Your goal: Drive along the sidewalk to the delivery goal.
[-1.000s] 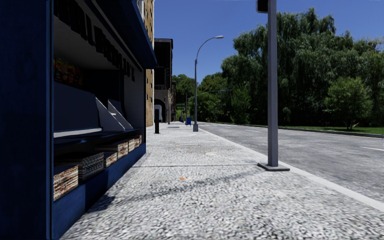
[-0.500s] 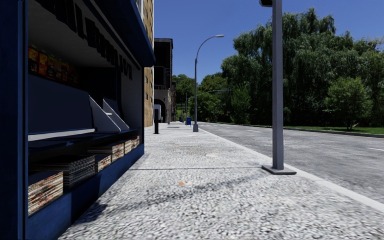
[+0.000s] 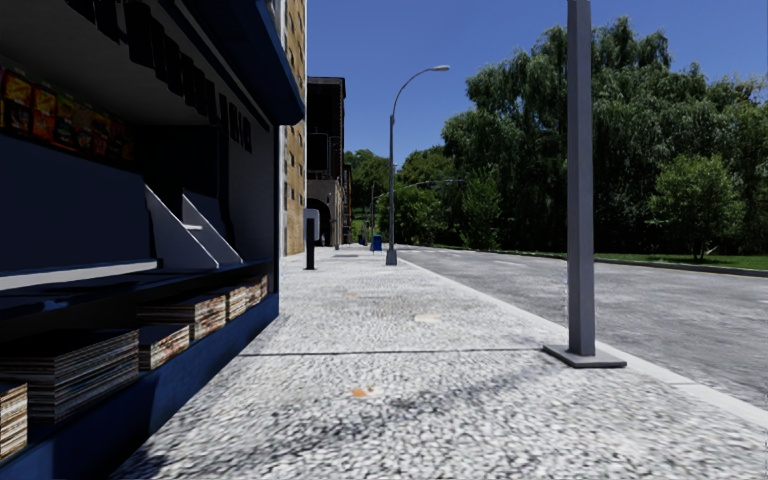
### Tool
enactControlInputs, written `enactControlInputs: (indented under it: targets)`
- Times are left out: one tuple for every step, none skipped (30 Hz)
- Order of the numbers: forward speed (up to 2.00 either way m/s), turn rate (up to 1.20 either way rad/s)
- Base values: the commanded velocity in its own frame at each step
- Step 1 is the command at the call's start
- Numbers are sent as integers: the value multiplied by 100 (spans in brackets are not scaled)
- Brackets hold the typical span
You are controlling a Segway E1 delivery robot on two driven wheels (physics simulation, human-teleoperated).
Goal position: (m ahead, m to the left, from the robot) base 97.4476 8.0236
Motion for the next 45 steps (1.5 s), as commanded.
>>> enactControlInputs:
  targets:
    - [200, 0]
    - [200, 0]
    - [200, 0]
    - [200, 0]
    - [200, 0]
    - [200, 0]
    - [200, 0]
    - [200, 0]
    - [200, 0]
    - [200, 0]
    - [200, 0]
    - [200, 0]
    - [200, 0]
    - [200, 0]
    - [198, 0]
    - [197, 0]
    - [196, 0]
    - [196, 0]
    - [194, 0]
    - [197, 0]
    - [200, 0]
    - [200, 0]
    - [200, 0]
    - [200, 0]
    - [200, 0]
    - [200, 0]
    - [200, 0]
    - [200, 0]
    - [200, 0]
    - [200, 0]
    - [200, 0]
    - [200, 0]
    - [200, 0]
    - [200, 0]
    - [200, 0]
    - [200, 0]
    - [200, 0]
    - [200, 0]
    - [200, 0]
    - [200, 0]
    - [200, 0]
    - [200, 0]
    - [200, 0]
    - [200, 0]
    - [200, 0]
